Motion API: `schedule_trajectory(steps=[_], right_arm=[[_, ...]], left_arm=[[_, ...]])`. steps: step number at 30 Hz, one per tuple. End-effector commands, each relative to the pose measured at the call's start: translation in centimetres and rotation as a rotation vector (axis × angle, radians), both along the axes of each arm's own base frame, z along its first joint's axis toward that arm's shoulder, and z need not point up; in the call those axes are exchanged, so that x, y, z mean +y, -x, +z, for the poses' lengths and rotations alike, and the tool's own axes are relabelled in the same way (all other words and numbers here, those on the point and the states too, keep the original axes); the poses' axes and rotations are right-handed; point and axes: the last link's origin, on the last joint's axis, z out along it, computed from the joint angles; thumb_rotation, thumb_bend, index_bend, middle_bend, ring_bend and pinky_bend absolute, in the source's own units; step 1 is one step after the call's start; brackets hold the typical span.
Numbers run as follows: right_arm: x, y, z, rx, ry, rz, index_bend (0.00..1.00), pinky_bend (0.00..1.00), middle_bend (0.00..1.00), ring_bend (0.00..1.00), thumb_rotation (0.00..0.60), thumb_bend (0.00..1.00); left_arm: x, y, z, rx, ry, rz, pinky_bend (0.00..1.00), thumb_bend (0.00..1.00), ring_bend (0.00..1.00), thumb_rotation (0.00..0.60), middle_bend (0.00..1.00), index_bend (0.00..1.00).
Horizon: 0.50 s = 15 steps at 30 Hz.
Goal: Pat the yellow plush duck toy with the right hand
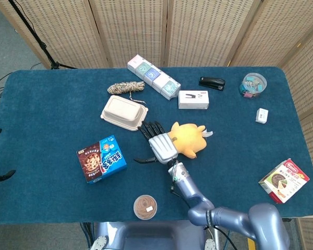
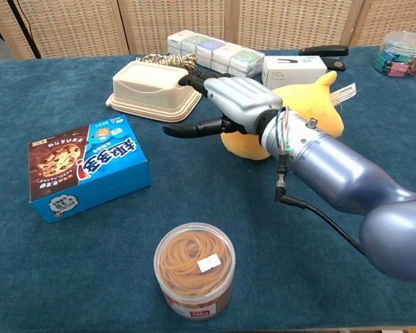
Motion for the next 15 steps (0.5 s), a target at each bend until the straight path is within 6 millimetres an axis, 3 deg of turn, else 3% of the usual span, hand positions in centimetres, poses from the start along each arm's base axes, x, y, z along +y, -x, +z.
schedule_trajectory(steps=[1, 7, 15], right_arm=[[-0.4, -0.8, -0.9, 0.051, 0.051, 0.043, 0.00, 0.00, 0.00, 0.00, 0.067, 0.00], [-1.2, -0.4, -1.1, 0.102, 0.107, 0.045, 0.00, 0.00, 0.00, 0.00, 0.065, 0.00], [-2.2, 2.7, -0.4, -0.014, 0.002, -0.169, 0.00, 0.00, 0.00, 0.00, 0.070, 0.00]], left_arm=[[0.0, 0.0, 0.0, 0.000, 0.002, 0.002, 0.00, 0.00, 0.00, 0.600, 0.00, 0.00], [0.0, 0.0, 0.0, -0.003, -0.001, 0.002, 0.00, 0.00, 0.00, 0.600, 0.00, 0.00], [-0.1, 0.1, 0.1, -0.006, 0.002, 0.001, 0.00, 0.00, 0.00, 0.600, 0.00, 0.00]])
